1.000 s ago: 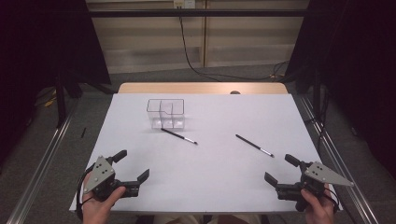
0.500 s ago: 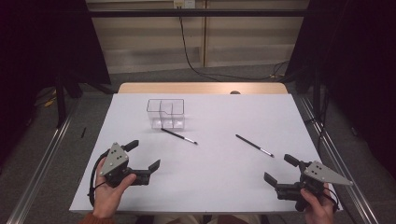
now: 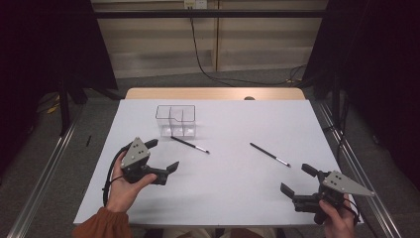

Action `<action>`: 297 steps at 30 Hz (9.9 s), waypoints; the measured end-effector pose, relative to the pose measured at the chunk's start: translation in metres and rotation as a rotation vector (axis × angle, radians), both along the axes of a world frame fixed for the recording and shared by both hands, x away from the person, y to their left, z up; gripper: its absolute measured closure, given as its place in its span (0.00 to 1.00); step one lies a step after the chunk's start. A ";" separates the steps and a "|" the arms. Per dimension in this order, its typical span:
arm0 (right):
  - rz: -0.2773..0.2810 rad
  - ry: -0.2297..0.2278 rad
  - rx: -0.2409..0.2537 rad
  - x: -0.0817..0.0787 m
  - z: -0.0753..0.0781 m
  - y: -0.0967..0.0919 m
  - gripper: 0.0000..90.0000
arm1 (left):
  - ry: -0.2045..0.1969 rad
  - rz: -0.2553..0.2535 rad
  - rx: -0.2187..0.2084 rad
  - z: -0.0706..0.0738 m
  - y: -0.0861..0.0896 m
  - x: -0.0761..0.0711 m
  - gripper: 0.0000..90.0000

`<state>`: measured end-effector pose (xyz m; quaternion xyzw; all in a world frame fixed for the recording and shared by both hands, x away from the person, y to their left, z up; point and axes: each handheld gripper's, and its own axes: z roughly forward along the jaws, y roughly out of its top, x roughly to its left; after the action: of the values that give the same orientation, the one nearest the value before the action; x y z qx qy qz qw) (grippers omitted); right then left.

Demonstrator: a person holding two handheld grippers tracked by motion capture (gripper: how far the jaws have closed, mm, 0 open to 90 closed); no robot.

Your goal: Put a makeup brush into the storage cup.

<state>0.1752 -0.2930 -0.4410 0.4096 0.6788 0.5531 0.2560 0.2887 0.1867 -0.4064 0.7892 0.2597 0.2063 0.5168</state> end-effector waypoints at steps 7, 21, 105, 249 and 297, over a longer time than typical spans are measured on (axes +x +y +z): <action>0.002 0.000 0.000 0.000 0.000 0.000 0.00 | 0.027 -0.032 0.022 0.001 -0.013 0.012 0.03; 0.007 0.003 0.003 0.000 0.000 0.000 0.00 | 0.058 -0.085 0.098 0.000 -0.037 0.041 0.04; 0.044 0.036 0.005 -0.002 -0.003 0.000 0.00 | 0.452 -0.355 0.732 -0.047 -0.122 0.150 0.45; 0.023 0.044 -0.001 -0.002 -0.003 0.001 0.00 | 0.183 -0.011 -0.122 0.030 -0.021 0.094 0.93; 0.032 0.050 0.007 -0.002 -0.004 0.000 0.00 | 0.051 0.111 -0.221 0.073 0.002 0.139 0.93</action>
<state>0.1736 -0.2925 -0.4445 0.4134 0.6894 0.5491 0.2289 0.4278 0.1889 -0.3330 0.7169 0.3372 0.1848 0.5816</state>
